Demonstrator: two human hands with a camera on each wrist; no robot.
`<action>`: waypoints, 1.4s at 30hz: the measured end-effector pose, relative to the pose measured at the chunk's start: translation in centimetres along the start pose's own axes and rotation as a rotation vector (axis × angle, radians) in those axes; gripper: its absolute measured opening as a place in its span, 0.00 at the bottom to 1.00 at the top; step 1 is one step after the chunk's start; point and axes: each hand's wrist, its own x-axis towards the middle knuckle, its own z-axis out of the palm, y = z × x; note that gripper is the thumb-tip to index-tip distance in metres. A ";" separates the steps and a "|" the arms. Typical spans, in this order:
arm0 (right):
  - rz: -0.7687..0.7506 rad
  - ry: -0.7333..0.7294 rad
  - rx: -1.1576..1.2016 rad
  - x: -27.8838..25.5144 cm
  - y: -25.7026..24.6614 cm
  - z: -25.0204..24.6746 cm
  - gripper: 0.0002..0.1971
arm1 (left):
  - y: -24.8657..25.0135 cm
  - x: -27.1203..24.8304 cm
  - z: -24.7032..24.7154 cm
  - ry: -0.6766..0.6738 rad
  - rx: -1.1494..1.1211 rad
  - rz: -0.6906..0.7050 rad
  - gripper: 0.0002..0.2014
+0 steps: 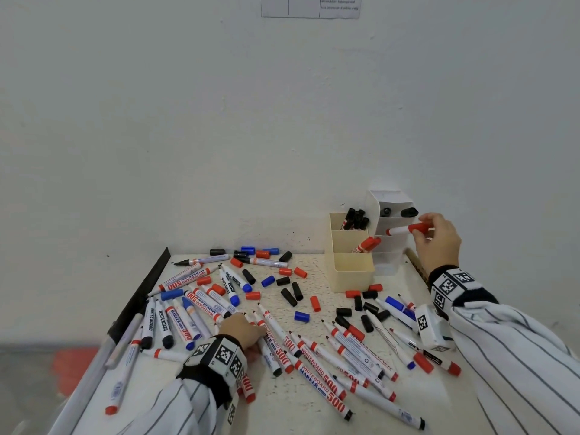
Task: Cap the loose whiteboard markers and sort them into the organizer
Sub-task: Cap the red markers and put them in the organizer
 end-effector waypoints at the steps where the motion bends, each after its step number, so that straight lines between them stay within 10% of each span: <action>1: -0.011 -0.006 -0.005 0.0 0.1 0.3 0.08 | -0.1 -0.1 -0.1 0.004 0.001 -0.002 0.10; 23: -0.034 -0.017 0.082 -1.5 1.1 0.2 0.08 | 0.0 -0.5 -0.8 0.153 -0.304 0.027 0.11; 42: 0.112 -0.315 -0.366 -1.6 3.4 4.7 0.10 | 0.4 0.0 -1.1 0.072 -0.560 0.140 0.06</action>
